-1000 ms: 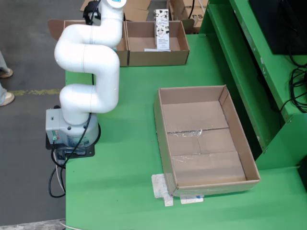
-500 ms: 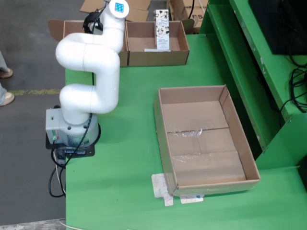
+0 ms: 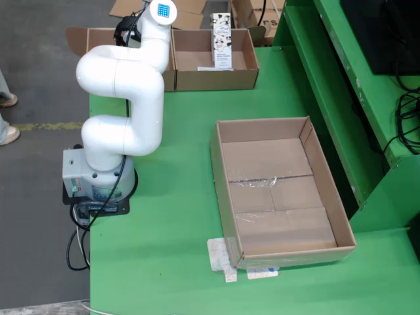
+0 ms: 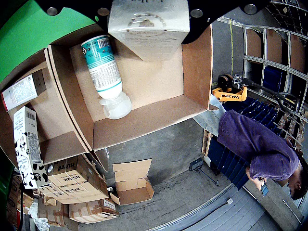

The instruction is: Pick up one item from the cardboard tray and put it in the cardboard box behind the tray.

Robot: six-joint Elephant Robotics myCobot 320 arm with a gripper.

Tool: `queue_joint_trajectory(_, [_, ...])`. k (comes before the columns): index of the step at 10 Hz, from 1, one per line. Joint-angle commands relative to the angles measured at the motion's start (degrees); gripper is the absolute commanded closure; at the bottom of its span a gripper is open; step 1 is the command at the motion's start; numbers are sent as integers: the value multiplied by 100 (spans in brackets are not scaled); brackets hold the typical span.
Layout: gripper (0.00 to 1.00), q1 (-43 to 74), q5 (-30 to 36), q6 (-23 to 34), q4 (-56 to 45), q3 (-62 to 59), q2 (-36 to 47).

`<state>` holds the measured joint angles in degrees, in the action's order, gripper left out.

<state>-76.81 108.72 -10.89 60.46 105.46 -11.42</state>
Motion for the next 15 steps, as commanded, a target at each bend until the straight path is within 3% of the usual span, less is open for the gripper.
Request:
queue_joint_trajectory(1, [100,44,70,-23,81,-147,110])
queue_joint_trajectory(6, [100,44,70,-23,81,-147,110])
queue_joint_trajectory(15, [10,44,70,-23,81,-147,110])
